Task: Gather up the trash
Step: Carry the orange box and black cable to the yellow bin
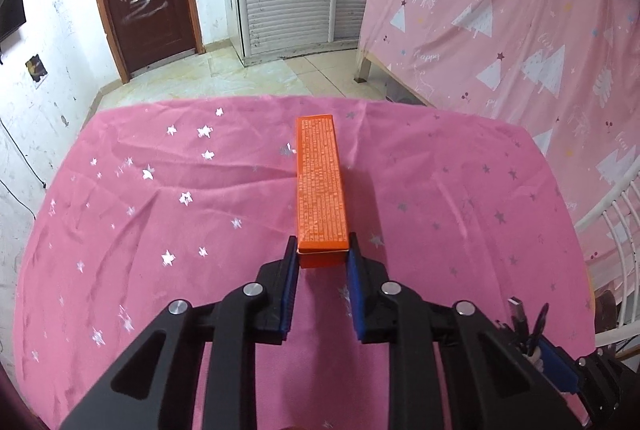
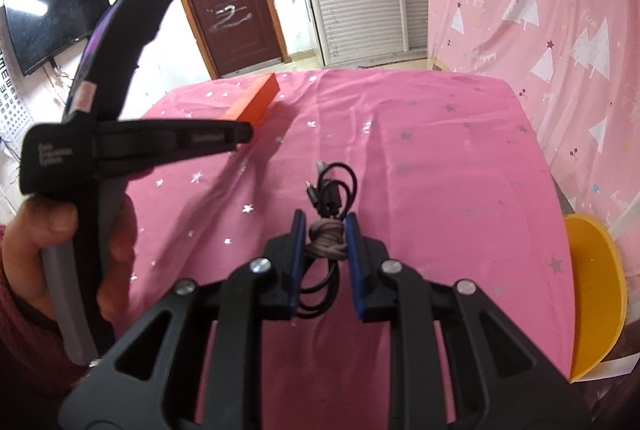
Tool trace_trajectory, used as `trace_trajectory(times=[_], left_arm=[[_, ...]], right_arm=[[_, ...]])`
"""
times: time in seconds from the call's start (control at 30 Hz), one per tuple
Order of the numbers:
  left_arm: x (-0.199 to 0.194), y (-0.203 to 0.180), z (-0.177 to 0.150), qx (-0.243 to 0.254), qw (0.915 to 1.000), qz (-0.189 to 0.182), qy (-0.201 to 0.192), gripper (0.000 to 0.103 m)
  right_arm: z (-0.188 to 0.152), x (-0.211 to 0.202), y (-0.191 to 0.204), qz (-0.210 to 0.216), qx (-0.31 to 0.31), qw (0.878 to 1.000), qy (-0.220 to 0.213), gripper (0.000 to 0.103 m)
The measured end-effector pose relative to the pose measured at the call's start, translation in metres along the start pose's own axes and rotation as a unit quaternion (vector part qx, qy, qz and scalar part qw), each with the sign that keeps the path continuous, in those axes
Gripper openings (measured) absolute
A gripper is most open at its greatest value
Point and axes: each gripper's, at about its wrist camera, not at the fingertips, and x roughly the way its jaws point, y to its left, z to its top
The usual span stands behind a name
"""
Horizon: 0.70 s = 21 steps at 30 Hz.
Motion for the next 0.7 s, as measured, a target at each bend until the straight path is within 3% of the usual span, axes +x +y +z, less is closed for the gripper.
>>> trace_trajectory(times=[0.4,0.7], left_arm=[[-0.021,0.002,0.029,0.013,0.9994,-0.021,-0.024,0.016],[-0.038,-0.047,0.025,0.053,0.9971,-0.041,-0.036,0.016]], right_arm=[[0.006,-0.001,-0.017,-0.002,0.011,1.000,-0.017,0.019],[0.008,-0.017,-0.045,-0.021,0.032,0.999,-0.037,0.018]])
